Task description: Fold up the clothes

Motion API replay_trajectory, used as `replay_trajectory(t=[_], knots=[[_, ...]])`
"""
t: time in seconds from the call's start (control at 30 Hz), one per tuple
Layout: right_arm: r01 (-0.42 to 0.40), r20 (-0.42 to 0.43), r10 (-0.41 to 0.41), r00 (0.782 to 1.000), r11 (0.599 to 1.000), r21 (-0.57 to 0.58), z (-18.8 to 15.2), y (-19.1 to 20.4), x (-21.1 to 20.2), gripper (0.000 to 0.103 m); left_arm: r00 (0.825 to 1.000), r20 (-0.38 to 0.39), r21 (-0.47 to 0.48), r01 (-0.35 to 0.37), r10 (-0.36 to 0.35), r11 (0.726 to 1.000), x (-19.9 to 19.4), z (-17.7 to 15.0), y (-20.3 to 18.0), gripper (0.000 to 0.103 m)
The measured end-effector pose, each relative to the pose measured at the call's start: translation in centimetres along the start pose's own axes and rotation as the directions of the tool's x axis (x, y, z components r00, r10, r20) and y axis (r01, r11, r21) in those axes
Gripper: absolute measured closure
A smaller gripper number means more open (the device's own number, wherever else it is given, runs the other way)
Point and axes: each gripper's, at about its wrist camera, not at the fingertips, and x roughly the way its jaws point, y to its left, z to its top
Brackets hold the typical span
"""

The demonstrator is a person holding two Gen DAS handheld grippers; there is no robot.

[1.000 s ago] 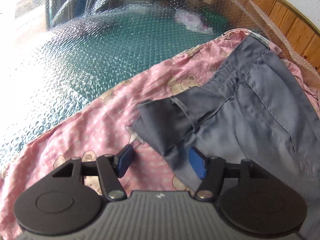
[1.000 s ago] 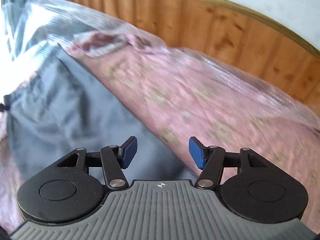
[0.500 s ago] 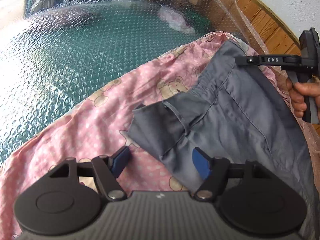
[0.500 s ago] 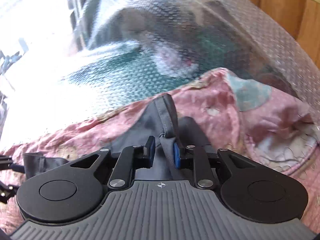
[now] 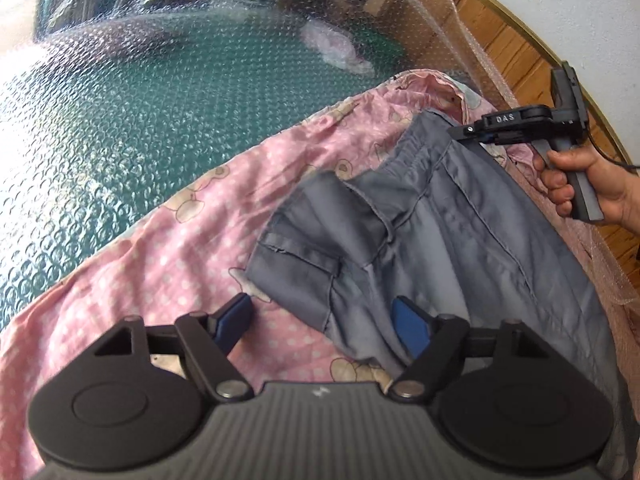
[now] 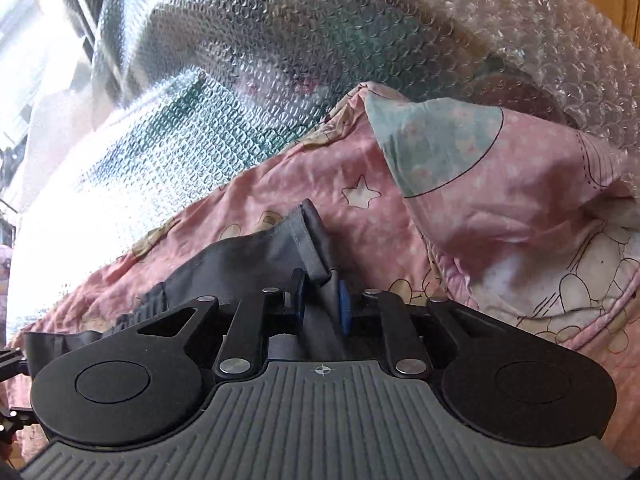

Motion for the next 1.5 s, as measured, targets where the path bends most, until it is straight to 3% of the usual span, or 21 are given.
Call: replay_trajectory(t=[0.07,0.17,0.23,0.3,0.4,0.43,0.5,0.57,0.6,0.67,0.73,0.83,0.9,0.97,1.07,1.1,1.17,1.27,1.3,1.4,1.5], knots=[[0.088,0.105,-0.083,0.991,0.995,-0.042,-0.5,1.3,-3.5,0.051,0.997,0.080,-0.045,0.025,-0.022,0.999,-2.0,1.1,-0.1,0.033],[0.141,0.228,-0.129,0.965,0.989,-0.040,-2.6,2.7,-8.8,0.051,0.973,0.213,-0.011,0.094,-0.090,0.995,-4.6,2.9,-1.8,0.033],[0.138,0.277,-0.128,0.952,0.990,-0.019,-4.8,3.8,-11.7,0.052,0.963,0.188,0.029,0.189,-0.191,0.982,-3.8,3.3,-3.3,0.033],[0.116,0.249,-0.118,0.961,0.993,0.025,-7.9,4.1,-12.1,0.052,0.965,0.140,0.039,0.216,-0.220,0.976,-1.8,2.6,-3.9,0.034],[0.170,0.114,-0.178,0.978,0.983,0.074,-13.0,3.1,-8.6,0.052,0.989,0.040,0.035,0.143,-0.144,0.989,2.4,0.1,-2.8,0.043],[0.198,0.064,-0.204,0.977,0.977,0.082,-14.3,2.4,-7.3,0.052,0.993,0.025,0.041,0.111,-0.112,0.993,3.5,-0.7,-2.2,0.061],[0.212,0.095,-0.220,0.971,0.973,0.090,-16.9,1.1,-7.1,0.043,0.993,0.052,0.111,0.103,-0.110,0.988,3.3,-1.7,-2.1,0.060],[0.243,0.058,-0.249,0.967,0.965,0.104,-17.4,0.7,-8.0,0.042,0.995,0.028,0.112,0.087,-0.091,0.990,2.1,-1.5,-2.6,0.058],[0.258,0.051,-0.266,0.963,0.959,0.120,-17.3,0.7,-8.9,0.044,0.995,0.040,0.097,0.089,-0.093,0.991,1.1,-1.6,-2.7,0.051],[0.258,0.089,-0.273,0.958,0.955,0.149,-17.7,1.7,-12.5,0.042,0.992,0.075,0.063,0.097,-0.102,0.993,-1.1,-1.9,-2.8,0.043],[0.241,0.126,-0.265,0.956,0.954,0.177,-19.0,2.8,-15.6,0.042,0.992,0.098,0.035,0.073,-0.076,0.997,-2.9,-2.4,-3.4,0.043],[0.209,0.193,-0.262,0.946,0.944,0.257,-23.1,4.8,-20.9,0.041,0.987,0.104,0.017,0.118,-0.119,0.993,-4.6,-3.7,-5.6,0.041],[0.202,0.232,-0.292,0.928,0.917,0.344,-27.6,5.3,-24.0,0.036,0.984,0.076,0.053,0.155,-0.159,0.986,-4.3,-4.9,-8.0,0.033],[0.222,0.209,-0.336,0.918,0.874,0.432,-32.7,4.7,-25.1,0.034,0.990,0.024,0.099,0.138,-0.141,0.985,-2.3,-6.6,-10.2,0.024],[0.300,0.079,-0.388,0.918,0.812,0.501,-41.0,2.1,-24.7,0.038,1.000,-0.022,0.136,0.017,-0.015,0.991,1.2,-9.0,-11.1,0.028],[0.331,0.028,-0.399,0.916,0.794,0.510,-43.6,1.1,-24.4,0.052,1.000,0.005,0.163,-0.006,0.005,0.987,1.3,-9.4,-11.4,0.025],[0.320,0.065,-0.410,0.910,0.792,0.521,-47.1,1.0,-27.2,0.038,0.998,-0.012,0.211,-0.062,0.066,0.975,1.4,-9.4,-12.4,0.025],[0.301,0.156,-0.468,0.870,0.754,0.584,-52.3,0.9,-32.8,0.030,0.990,-0.032,0.239,-0.129,0.141,0.962,1.3,-9.5,-13.8,0.025],[0.335,0.148,-0.517,0.843,0.720,0.608,-54.5,0.5,-34.5,0.027,0.988,-0.030,0.236,-0.139,0.150,0.962,1.2,-9.6,-14.2,0.025],[0.461,-0.008,-0.619,0.786,0.577,0.674,-62.2,-2.6,-36.8,0.029,0.984,-0.031,0.238,-0.164,0.176,0.957,0.9,-10.4,-15.9,0.025],[0.443,-0.019,-0.642,0.766,0.507,0.739,-69.3,-5.1,-39.6,0.030,0.981,-0.037,0.257,-0.173,0.189,0.951,0.7,-11.7,-18.1,0.025]])
